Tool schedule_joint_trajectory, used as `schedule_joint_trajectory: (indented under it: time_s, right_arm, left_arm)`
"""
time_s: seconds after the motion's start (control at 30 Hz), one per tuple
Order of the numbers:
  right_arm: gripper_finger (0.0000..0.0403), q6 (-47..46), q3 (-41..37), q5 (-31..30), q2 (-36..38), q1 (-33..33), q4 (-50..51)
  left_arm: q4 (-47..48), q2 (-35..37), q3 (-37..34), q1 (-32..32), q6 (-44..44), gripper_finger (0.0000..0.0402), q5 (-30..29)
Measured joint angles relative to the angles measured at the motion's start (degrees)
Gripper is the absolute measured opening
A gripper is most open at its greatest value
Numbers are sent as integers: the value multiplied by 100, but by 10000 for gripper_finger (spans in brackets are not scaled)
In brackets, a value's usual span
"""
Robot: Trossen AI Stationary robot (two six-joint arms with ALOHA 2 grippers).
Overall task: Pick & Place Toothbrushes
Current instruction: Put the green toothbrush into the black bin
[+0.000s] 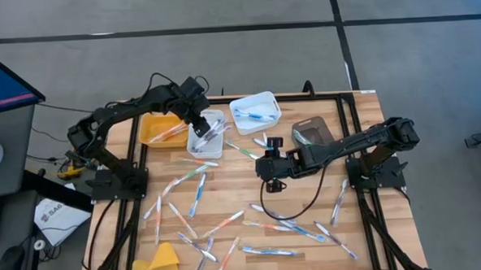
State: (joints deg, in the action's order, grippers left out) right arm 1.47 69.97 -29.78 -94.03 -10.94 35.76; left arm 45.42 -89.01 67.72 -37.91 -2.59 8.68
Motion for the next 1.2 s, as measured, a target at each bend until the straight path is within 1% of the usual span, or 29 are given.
schedule_joint_trajectory:
  time_s: [0.07, 0.17, 0.33, 0.5, 0.6, 0.77, 0.87, 0.97, 1.1, 1.2]
  right_arm:
    - [117, -1, 0, 80, -1, 0, 21]
    - [117, -1, 0, 513, -1, 2, 54]
    - [117, -1, 0, 982, -1, -13, 128]
    - [117, 156, 0, 1045, -1, 7, 68]
    - [117, 214, 0, 1046, -1, 37, -107]
    - [117, 589, 0, 1048, -1, 69, -356]
    - [117, 606, 0, 1053, -1, 149, -625]
    - [117, 574, 0, 1050, -6, 296, -879]
    - [117, 469, -6, 1048, -210, 551, -988]
    - [117, 467, 2, 1049, -518, 734, -1200]
  left_arm:
    - [-38, 2, 0, 0, -2, 124, -15]
    - [-43, 84, 0, 0, -4, 130, -12]
    - [-38, 458, 0, 4, -8, 139, 58]
    - [-51, 1056, 0, 72, -11, 140, 64]
    - [-200, 1432, -115, 287, -9, 136, 63]
    - [-867, 2058, -795, 891, 1, 132, 238]
    - [-1282, 2420, -1280, 1292, 60, 132, 298]
    - [-1891, 2757, -1886, 1705, 244, 132, 298]
    - [-2821, 3132, -2754, 2232, 442, 132, 318]
    - [-3291, 3316, -3276, 2552, 612, 132, 316]
